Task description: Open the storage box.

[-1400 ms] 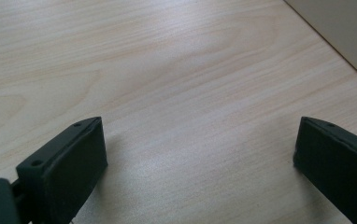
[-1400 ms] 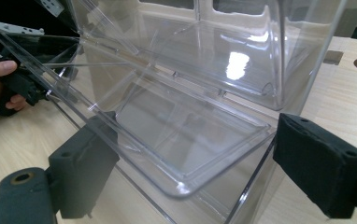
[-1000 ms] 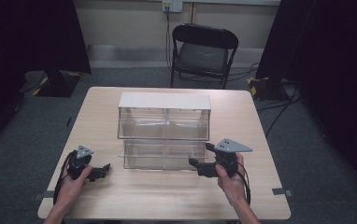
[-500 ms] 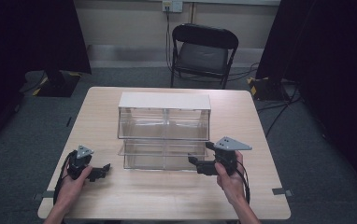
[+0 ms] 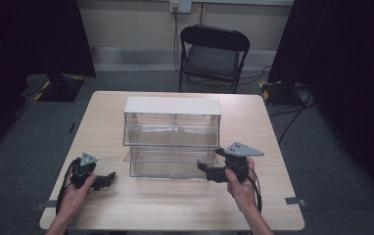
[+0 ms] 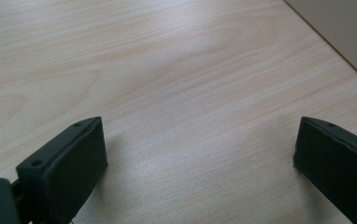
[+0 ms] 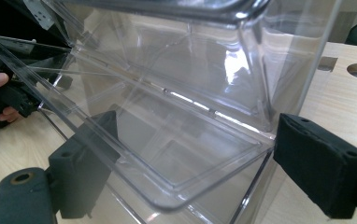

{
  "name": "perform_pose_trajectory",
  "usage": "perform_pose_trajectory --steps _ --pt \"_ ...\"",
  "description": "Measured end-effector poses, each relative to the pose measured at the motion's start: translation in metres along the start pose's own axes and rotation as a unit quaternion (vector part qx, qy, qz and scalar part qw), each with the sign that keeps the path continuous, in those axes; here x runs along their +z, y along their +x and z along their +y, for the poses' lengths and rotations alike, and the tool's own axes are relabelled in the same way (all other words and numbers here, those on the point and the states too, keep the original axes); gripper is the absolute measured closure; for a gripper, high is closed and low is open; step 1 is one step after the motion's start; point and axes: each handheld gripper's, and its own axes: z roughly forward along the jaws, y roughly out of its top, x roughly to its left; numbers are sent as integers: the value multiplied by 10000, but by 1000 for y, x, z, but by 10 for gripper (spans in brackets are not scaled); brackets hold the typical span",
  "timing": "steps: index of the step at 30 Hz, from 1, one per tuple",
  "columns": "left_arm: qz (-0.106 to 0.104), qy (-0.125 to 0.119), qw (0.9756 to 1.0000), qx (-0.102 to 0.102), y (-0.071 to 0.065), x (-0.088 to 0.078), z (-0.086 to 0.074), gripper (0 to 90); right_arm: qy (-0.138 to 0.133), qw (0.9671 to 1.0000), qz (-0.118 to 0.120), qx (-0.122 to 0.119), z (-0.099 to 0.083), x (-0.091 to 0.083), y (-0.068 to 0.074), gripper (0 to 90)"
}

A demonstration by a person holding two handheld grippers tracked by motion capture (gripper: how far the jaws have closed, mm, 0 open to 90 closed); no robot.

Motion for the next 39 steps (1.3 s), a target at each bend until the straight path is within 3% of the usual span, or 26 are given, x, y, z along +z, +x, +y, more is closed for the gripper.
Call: perform_pose_trajectory --steps 39 --pt "2 -3 10000 -2 0 0 0 21 -84 10000 -7 36 6 1 -2 134"
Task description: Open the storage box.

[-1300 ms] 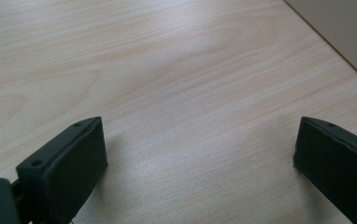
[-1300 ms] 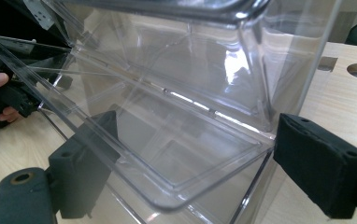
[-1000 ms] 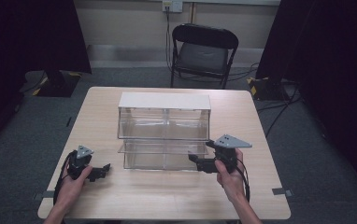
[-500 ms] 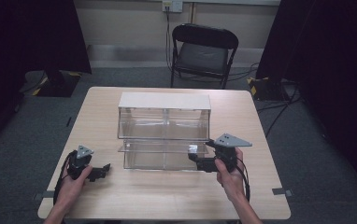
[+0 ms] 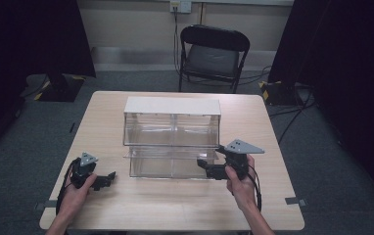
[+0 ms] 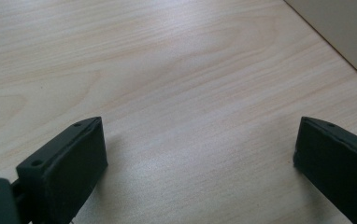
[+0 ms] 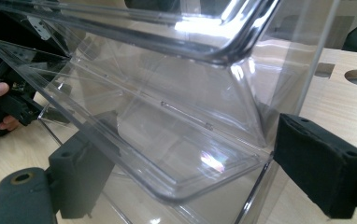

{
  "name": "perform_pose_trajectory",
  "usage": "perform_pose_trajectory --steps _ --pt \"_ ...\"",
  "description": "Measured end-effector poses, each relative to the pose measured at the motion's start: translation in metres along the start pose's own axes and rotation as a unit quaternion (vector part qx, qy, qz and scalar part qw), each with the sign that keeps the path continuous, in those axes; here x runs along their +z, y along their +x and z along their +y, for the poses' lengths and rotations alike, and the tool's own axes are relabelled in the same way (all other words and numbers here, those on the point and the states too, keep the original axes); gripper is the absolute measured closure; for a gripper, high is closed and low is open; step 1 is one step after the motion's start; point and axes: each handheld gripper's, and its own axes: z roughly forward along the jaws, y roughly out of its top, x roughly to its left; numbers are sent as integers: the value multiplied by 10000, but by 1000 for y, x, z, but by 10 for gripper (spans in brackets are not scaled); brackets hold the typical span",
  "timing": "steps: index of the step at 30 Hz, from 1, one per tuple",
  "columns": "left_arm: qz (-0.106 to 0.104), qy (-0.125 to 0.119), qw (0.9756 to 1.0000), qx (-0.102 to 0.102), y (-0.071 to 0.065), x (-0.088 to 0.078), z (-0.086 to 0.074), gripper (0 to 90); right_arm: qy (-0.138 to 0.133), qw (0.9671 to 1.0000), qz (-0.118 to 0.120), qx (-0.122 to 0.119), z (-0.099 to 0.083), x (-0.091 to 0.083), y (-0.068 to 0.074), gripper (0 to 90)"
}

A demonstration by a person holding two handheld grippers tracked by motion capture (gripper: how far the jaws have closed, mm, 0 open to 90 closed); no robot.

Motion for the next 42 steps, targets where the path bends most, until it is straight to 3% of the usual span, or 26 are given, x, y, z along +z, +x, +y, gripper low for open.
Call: perform_pose_trajectory --steps 11,17,42 --pt "0 7 10000 9 0 0 0 21 -90 10000 -18 6 7 -1 0 134" --pt "-2 1 10000 1 0 0 0 21 -195 9997 94 81 11 -4 -3 131" --pt "-1 1 10000 1 0 0 0 21 -207 9997 81 45 11 -4 -2 118"
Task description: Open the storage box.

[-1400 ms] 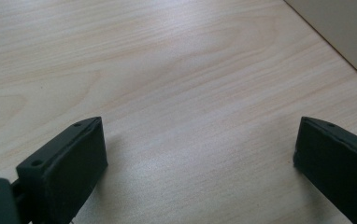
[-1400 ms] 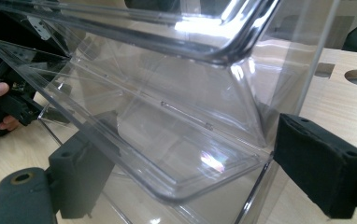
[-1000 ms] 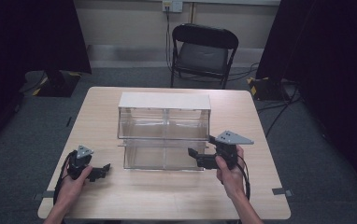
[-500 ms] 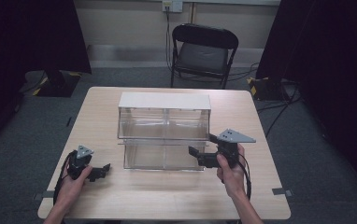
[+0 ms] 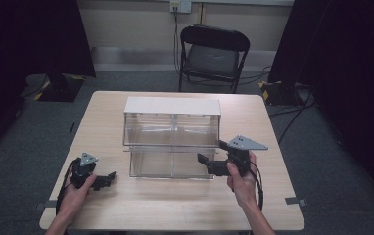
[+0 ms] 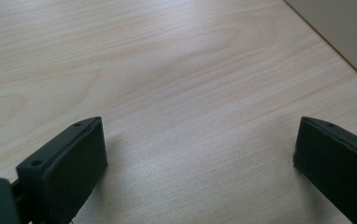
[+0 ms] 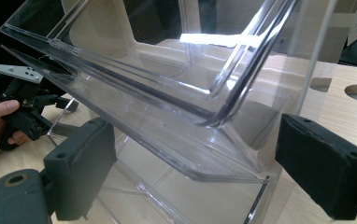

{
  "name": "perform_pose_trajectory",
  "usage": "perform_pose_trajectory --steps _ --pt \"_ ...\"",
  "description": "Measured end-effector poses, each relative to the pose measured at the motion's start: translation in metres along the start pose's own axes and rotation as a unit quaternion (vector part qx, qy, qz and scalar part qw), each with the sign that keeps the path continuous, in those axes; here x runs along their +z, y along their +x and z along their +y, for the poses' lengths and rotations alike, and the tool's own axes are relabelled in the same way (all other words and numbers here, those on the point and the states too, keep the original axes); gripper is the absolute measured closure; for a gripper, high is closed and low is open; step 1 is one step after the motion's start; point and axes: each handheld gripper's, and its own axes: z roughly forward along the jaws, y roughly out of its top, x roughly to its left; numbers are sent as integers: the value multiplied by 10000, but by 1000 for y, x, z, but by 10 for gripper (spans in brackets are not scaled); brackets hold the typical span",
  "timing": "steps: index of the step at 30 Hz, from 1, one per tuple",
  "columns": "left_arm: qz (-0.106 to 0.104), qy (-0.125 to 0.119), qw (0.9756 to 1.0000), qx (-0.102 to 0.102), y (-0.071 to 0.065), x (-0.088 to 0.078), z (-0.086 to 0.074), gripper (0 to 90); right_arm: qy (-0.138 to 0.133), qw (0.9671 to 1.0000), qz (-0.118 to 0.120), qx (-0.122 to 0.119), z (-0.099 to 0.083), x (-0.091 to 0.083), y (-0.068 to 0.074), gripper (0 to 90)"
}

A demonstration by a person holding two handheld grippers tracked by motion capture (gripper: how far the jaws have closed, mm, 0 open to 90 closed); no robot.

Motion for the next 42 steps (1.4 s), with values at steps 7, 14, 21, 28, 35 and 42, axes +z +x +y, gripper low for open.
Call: perform_pose_trajectory --steps 7,14,21,28,35,42 --pt "-9 -3 10000 -18 0 0 0 21 6 10000 0 10 0 0 0 113" --pt "-1 1 10000 1 0 0 0 21 12 10000 -2 9 0 0 0 108" --pt "0 0 10000 -1 0 0 0 21 11 10000 -6 13 -1 0 0 99" --pt "-1 1 10000 1 0 0 0 21 7 10000 -6 14 -1 0 -1 98" --pt "-1 -1 10000 -1 0 0 0 21 8 10000 -6 12 0 1 -1 96" --pt "-1 0 10000 -2 0 0 0 21 14 10000 -5 6 0 1 -1 96"
